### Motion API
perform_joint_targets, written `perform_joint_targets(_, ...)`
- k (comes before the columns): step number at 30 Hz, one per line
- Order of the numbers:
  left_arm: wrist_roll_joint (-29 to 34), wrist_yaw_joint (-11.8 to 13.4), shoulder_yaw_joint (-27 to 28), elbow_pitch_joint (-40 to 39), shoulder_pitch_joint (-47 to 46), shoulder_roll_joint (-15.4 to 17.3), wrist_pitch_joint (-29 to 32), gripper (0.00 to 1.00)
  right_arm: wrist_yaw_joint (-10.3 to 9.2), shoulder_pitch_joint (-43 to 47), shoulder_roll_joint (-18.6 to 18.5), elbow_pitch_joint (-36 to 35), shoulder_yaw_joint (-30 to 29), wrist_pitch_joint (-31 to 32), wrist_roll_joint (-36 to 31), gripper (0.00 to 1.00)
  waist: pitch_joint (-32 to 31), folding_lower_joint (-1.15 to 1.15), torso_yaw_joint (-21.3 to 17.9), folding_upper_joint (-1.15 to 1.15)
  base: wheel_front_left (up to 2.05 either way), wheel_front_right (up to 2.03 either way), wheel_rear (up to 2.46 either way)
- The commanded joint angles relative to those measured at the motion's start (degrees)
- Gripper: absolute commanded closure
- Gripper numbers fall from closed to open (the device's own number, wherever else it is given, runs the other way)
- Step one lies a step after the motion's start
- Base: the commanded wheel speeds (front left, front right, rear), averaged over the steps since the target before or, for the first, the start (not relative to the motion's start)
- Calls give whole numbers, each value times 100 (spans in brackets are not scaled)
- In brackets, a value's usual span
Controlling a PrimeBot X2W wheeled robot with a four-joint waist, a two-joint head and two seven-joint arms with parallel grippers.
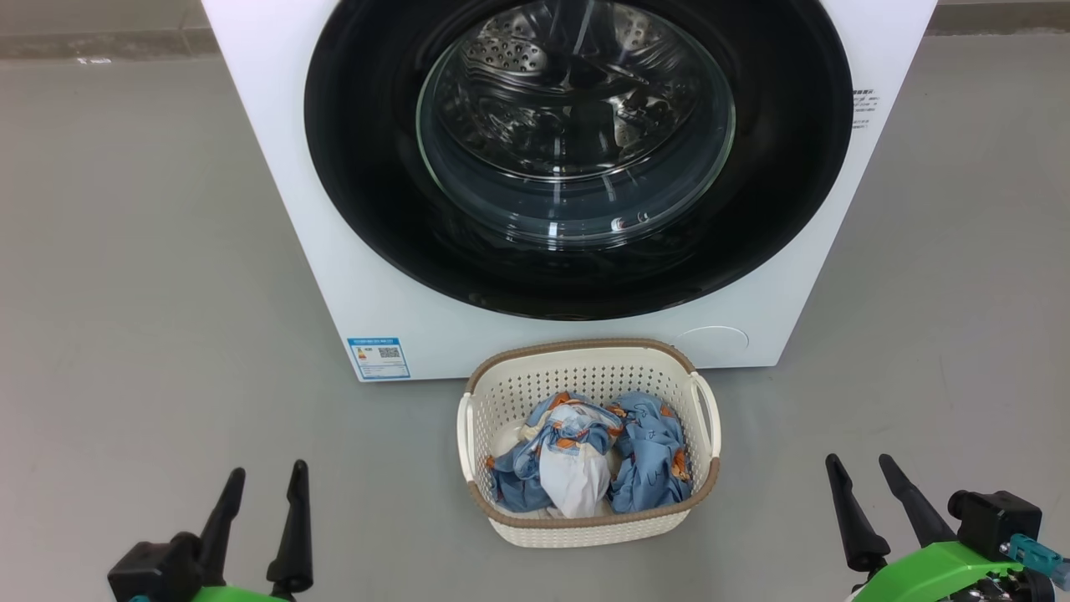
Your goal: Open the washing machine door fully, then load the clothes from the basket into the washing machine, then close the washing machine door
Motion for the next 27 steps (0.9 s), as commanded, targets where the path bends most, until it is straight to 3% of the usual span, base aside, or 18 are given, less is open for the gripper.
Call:
perform_joint_targets(1, 191, -13, 154, -172, -85, 121, -96, 0, 8, -165, -117, -112, 112, -105, -178, 0, -2, 0, 0, 0, 0, 0, 0)
perform_joint_targets(7, 617, -14, 118, -174, -79, 142, -212, 0, 9, -151, -156, -107, 102, -219, -588, 0, 19, 0, 13, 0, 0, 0, 0)
perform_joint_targets(27, 789, -14, 278, -40, -74, 108, -212, 0, 9, -77, -119, -198, -48, -219, -601, 0, 59, 0, 21, 0, 0, 0, -1)
